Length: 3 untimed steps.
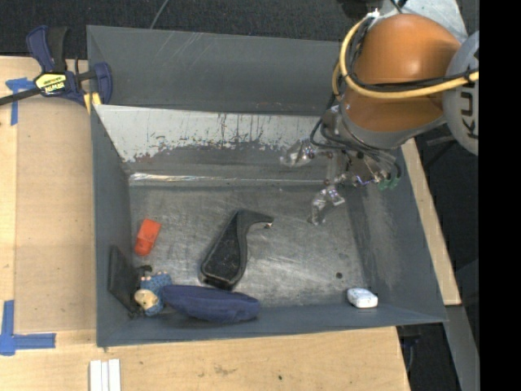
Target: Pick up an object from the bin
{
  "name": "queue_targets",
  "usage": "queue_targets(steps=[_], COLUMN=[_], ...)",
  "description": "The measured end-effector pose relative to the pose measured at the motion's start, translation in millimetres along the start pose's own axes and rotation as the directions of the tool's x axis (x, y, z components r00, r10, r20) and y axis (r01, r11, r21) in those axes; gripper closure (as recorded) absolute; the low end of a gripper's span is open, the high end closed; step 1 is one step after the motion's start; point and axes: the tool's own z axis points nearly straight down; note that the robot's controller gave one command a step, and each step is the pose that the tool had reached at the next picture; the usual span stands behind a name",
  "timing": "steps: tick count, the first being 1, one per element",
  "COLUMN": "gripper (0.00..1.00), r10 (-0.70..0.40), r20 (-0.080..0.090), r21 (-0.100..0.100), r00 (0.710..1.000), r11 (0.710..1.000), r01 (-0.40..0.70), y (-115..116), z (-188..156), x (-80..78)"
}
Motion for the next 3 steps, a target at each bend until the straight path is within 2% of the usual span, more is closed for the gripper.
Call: queue_targets(steps=[1, 2, 3], gripper=[0.0, 0.0, 1.0], r10=[-0.014, 0.072, 0.071], r20=[-0.015, 0.006, 0.015], r21=[-0.007, -0.002, 0.001], r00=[1.0, 0.997, 0.997], r11=[1.0, 0.997, 0.997], r01=[0.014, -0.072, -0.071], y=[53, 52, 50], z=[142, 163, 160], x=[-17.0, -12.1, -14.7])
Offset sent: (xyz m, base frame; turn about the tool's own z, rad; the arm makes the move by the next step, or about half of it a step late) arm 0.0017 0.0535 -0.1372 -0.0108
